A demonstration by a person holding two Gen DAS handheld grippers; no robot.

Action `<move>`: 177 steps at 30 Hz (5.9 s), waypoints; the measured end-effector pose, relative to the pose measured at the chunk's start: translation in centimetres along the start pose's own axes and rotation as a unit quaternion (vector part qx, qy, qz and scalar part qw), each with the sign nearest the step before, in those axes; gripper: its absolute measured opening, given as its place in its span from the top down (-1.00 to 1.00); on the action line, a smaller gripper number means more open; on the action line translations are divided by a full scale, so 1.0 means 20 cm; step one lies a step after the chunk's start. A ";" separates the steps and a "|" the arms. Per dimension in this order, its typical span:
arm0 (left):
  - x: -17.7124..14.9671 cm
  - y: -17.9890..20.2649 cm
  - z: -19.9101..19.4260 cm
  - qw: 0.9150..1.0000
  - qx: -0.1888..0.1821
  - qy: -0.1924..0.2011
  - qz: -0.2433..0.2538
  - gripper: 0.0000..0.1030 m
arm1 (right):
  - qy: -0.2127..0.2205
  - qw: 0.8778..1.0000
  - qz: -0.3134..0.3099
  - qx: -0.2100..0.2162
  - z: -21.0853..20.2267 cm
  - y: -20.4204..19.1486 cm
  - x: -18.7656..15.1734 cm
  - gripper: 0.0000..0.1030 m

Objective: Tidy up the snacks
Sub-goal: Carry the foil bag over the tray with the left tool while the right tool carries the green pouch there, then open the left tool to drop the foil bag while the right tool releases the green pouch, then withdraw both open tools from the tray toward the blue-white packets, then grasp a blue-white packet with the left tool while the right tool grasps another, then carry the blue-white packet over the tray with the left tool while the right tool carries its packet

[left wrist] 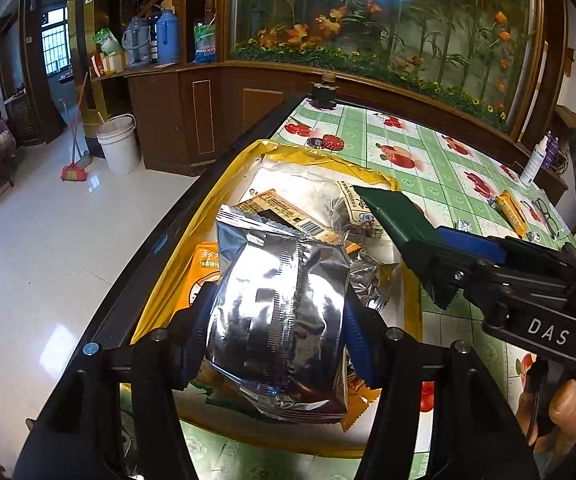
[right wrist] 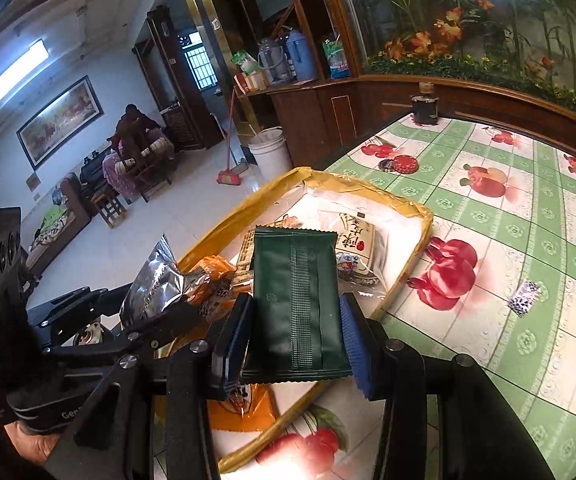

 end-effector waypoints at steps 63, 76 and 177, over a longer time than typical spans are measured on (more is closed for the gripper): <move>0.09 0.37 0.04 0.998 0.003 0.009 0.057 -0.48 | 0.038 0.989 0.092 -0.112 -0.43 0.74 -0.10 -0.40; 0.03 0.74 0.12 0.994 -0.063 -0.014 0.094 -0.47 | 0.033 0.977 0.106 -0.182 -0.70 1.14 -0.23 -0.44; 0.02 1.00 0.14 0.985 -0.139 -0.017 0.096 0.67 | 0.074 0.981 0.123 -0.127 -0.86 1.03 -0.14 0.29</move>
Point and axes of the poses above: each gripper's, at about its wrist camera, not at the fingertips, and z roughly the way its jaws point, y to its right, x to its top, the point moved 10 cm from there along z, roughly the way its jaws point, and after that the axes turned 13 degrees about y, right-handed, at the moved point
